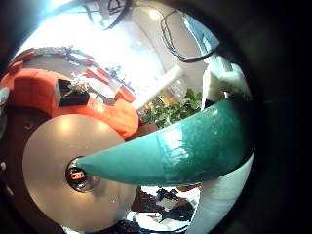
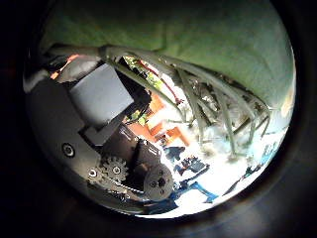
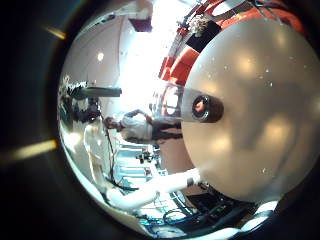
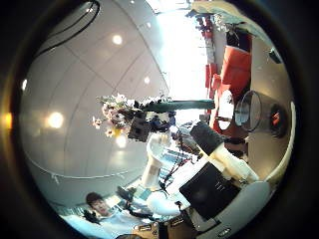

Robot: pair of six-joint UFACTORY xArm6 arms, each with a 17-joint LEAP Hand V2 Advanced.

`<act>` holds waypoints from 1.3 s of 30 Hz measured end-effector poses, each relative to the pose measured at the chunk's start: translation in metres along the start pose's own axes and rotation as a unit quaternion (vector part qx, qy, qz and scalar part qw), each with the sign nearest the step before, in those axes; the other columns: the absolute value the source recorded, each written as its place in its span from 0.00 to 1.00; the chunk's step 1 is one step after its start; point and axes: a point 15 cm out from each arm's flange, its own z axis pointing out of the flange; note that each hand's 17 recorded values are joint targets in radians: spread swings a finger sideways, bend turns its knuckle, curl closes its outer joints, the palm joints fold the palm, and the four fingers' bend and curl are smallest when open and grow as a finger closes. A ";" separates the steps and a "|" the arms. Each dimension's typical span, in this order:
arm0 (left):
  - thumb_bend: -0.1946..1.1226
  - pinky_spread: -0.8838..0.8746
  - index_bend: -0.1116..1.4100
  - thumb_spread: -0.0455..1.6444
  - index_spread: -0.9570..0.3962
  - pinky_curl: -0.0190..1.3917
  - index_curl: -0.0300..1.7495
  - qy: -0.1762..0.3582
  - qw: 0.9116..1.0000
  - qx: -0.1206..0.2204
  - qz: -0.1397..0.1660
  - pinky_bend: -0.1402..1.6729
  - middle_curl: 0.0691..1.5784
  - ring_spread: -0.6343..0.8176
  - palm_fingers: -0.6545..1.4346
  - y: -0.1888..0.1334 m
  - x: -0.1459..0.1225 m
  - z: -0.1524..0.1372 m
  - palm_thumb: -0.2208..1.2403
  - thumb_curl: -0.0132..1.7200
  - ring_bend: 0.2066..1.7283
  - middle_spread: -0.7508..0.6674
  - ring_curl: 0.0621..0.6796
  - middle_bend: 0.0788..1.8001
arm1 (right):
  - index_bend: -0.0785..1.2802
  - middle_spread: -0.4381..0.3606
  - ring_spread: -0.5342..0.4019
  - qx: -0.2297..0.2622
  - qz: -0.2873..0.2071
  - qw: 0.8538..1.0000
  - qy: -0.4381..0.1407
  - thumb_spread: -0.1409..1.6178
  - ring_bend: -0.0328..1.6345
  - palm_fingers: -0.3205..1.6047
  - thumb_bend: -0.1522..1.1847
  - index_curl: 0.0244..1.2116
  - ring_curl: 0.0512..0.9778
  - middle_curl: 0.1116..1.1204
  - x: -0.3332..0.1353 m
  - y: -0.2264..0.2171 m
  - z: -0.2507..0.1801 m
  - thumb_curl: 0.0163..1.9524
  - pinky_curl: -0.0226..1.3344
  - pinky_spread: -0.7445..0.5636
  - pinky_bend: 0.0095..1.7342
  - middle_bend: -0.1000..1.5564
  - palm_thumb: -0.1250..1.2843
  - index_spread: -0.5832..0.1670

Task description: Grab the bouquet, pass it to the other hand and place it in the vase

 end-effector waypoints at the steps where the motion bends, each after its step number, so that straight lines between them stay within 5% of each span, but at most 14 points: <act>1: 0.24 0.17 0.51 0.68 0.19 0.72 0.72 0.001 1.000 0.000 -0.001 0.73 0.60 0.17 0.81 0.000 -0.002 0.001 0.88 0.52 0.88 0.17 0.80 0.63 | 0.34 0.49 0.55 0.000 0.000 1.000 0.000 0.65 0.53 0.30 0.10 0.42 0.33 0.32 0.000 0.000 0.000 0.31 0.38 0.82 0.40 0.41 0.66 0.37; 39: 0.19 0.13 0.46 0.69 0.17 0.78 0.77 0.013 0.998 -0.007 -0.067 0.69 0.63 0.17 0.83 0.009 -0.082 0.034 0.90 0.55 0.86 0.15 0.80 0.60 | 0.26 0.50 0.55 -0.002 -0.001 1.000 0.000 0.65 0.45 0.36 0.10 0.38 0.26 0.29 0.000 0.001 0.002 0.29 0.26 0.88 0.34 0.32 0.66 0.36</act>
